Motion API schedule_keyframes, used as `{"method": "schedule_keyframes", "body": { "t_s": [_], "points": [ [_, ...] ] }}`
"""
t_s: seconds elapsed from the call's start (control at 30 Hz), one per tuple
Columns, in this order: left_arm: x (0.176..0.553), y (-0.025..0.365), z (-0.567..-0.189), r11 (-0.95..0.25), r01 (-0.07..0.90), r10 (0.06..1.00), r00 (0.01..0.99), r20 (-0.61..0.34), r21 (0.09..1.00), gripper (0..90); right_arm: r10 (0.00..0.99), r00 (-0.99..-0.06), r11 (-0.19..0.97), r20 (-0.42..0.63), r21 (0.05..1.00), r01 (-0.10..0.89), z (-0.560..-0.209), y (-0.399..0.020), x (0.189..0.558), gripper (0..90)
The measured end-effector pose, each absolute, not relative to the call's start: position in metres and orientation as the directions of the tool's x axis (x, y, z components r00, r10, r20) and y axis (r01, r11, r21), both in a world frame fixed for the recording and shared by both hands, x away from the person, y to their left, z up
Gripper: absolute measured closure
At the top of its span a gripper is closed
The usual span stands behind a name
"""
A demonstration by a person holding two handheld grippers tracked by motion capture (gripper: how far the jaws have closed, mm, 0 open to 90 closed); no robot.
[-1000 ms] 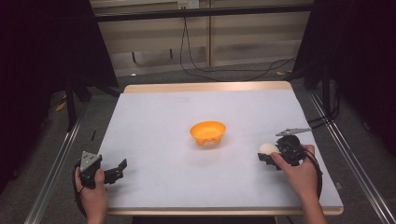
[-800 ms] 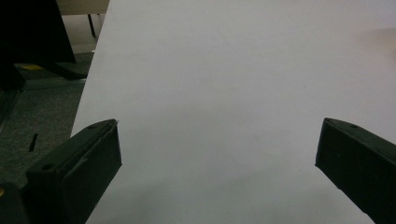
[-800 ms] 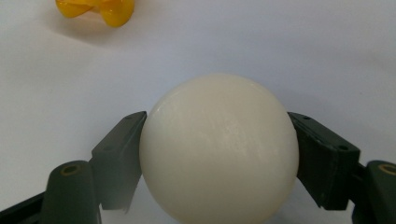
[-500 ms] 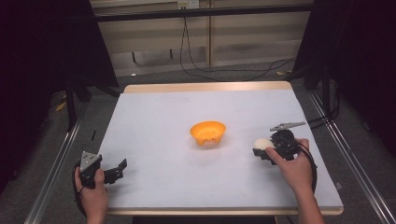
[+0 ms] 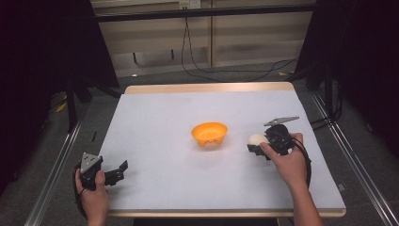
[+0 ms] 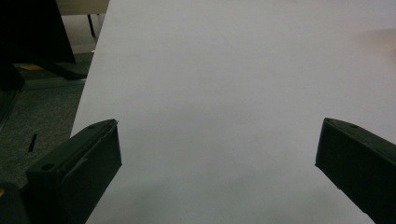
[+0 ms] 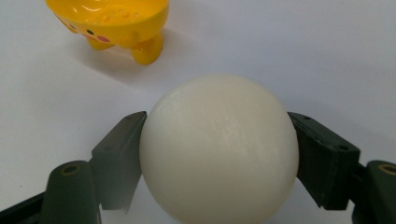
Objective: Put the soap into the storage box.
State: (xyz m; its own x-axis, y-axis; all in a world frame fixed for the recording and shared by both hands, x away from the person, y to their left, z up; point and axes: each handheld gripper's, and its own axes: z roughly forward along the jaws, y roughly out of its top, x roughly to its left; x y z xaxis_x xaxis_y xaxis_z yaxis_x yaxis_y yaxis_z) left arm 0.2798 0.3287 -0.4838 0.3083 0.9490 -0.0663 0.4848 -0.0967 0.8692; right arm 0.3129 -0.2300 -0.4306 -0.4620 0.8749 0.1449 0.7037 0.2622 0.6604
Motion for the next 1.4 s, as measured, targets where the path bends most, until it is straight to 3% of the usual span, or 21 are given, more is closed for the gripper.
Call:
{"method": "schedule_keyframes", "body": {
  "t_s": [1.4],
  "points": [
    [0.279, 0.328, -0.484, -0.114, 0.482, 0.948, 0.315, -0.05, 0.869, 0.0, 0.822, -0.549, 0.312, 0.153, 0.686, 0.658, -0.407, -0.167, 0.355, 24.6]
  ]
}}
